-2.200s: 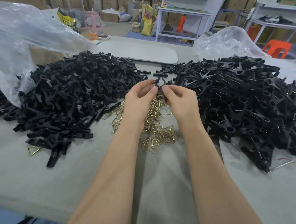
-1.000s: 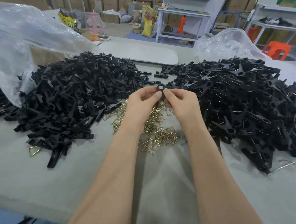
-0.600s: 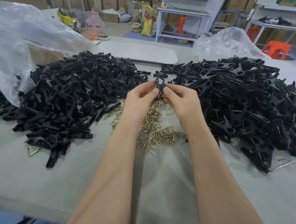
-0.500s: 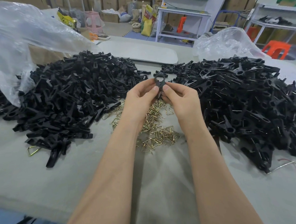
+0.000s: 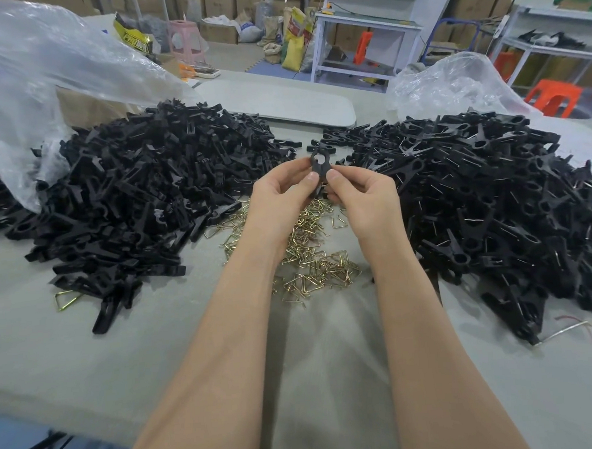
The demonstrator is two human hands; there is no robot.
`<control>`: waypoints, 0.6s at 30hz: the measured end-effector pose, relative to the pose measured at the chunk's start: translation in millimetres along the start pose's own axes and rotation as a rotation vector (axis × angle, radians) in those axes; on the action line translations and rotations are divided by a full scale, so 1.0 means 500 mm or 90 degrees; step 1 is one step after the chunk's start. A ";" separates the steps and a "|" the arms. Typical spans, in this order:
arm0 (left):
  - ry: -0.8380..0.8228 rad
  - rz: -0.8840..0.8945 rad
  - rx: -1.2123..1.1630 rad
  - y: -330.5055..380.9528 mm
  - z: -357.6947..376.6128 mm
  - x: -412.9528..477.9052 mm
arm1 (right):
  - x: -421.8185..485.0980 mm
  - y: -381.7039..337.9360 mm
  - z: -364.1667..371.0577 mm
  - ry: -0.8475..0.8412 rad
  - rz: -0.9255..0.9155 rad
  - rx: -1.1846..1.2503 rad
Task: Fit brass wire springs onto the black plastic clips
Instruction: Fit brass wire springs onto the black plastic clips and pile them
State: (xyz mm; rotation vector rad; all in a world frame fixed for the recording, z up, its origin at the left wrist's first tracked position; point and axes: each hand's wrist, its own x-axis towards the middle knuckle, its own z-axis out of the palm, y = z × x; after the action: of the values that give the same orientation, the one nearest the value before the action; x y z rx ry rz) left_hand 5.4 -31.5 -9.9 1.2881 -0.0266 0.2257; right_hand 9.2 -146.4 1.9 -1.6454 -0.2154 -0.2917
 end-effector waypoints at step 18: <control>-0.014 -0.003 -0.045 0.003 -0.004 -0.001 | -0.002 -0.005 -0.007 -0.006 0.038 -0.018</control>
State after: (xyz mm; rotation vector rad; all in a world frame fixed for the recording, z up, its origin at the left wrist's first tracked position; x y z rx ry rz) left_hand 4.5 -29.4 -9.0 1.2201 -0.0508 0.2048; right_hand 7.4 -149.5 4.3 -1.6779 -0.1701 -0.2430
